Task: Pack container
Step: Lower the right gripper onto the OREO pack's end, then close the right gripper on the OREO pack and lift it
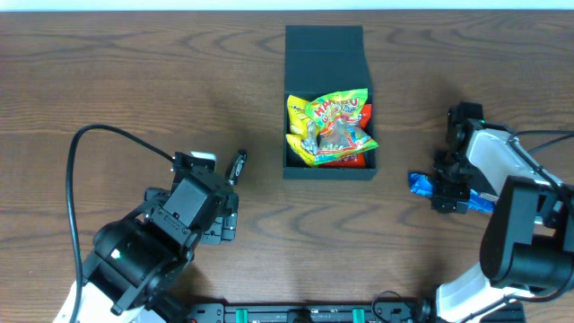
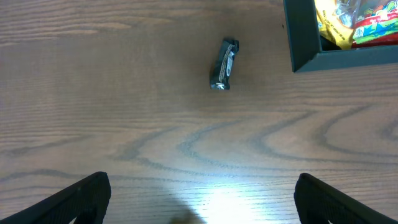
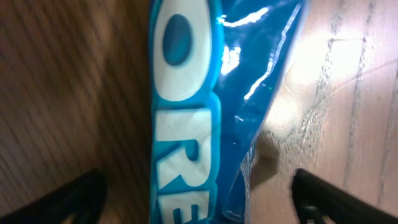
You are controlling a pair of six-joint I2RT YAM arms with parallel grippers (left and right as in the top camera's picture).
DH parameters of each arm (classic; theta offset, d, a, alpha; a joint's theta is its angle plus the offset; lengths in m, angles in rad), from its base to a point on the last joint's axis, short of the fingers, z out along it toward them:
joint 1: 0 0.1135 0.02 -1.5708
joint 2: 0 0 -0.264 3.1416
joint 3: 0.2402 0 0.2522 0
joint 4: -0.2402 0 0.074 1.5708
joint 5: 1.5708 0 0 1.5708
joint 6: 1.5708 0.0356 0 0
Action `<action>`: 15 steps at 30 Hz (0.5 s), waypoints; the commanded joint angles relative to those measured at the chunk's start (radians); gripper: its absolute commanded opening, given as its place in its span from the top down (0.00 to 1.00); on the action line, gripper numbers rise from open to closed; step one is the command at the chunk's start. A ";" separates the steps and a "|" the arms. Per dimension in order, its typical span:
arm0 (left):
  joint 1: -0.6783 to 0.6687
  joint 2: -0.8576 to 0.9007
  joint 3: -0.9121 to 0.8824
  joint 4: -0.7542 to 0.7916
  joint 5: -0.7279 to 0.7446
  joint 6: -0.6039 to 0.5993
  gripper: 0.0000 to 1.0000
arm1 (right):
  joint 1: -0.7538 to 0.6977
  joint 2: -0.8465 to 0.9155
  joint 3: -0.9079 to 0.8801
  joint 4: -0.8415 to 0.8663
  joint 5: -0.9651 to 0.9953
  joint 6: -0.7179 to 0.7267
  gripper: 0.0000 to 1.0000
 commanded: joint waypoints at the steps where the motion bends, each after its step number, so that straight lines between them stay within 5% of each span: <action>1: 0.002 -0.004 0.002 0.000 -0.001 -0.003 0.05 | -0.006 0.003 -0.006 0.002 0.008 0.004 0.15; 15: 0.002 -0.004 0.002 0.000 -0.001 -0.003 0.05 | -0.006 0.003 -0.006 -0.002 0.008 0.004 0.47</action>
